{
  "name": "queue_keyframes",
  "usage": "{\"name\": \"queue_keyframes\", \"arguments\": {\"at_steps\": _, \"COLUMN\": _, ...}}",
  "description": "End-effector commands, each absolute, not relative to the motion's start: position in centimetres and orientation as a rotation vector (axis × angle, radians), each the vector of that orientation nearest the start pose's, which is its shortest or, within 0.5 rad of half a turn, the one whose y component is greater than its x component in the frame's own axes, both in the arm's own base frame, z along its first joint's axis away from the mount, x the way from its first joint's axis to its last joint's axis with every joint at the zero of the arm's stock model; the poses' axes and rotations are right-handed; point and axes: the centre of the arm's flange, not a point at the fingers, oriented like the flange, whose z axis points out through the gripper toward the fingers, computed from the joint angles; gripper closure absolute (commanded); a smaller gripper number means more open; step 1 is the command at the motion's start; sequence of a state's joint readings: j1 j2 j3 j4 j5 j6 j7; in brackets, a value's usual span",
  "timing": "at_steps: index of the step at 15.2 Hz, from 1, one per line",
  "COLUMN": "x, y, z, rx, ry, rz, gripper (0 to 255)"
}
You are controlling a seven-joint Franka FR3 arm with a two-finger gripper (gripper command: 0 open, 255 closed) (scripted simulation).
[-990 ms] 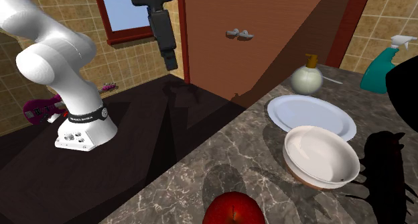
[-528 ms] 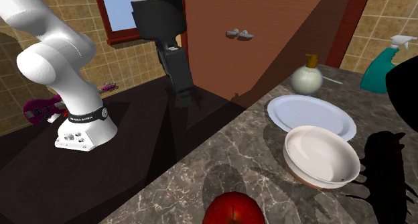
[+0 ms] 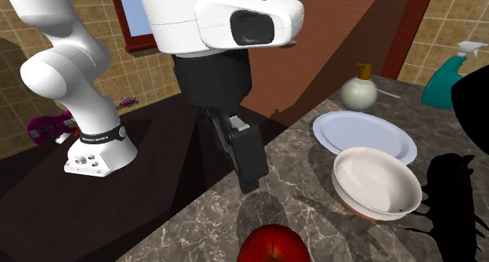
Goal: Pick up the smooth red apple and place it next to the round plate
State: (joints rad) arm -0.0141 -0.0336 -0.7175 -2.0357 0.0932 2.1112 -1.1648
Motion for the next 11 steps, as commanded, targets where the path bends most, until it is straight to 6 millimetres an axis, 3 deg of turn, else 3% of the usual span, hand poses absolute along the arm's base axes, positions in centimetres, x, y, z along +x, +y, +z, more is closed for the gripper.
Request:
{"name": "queue_keyframes", "arguments": {"at_steps": 1, "x": 42.6, "y": -39.1, "z": 45.5, "rx": -3.092, "ry": -0.634, "rz": -0.233, "gripper": 0}}
{"name": "queue_keyframes", "arguments": {"at_steps": 6, "x": 45.3, "y": -44.5, "z": 43.2, "rx": -3.083, "ry": -0.681, "rz": -0.247, "gripper": 0}}
{"name": "queue_keyframes", "arguments": {"at_steps": 11, "x": 45.7, "y": -44.5, "z": 40.6, "rx": -3.083, "ry": -0.681, "rz": -0.247, "gripper": 0}}
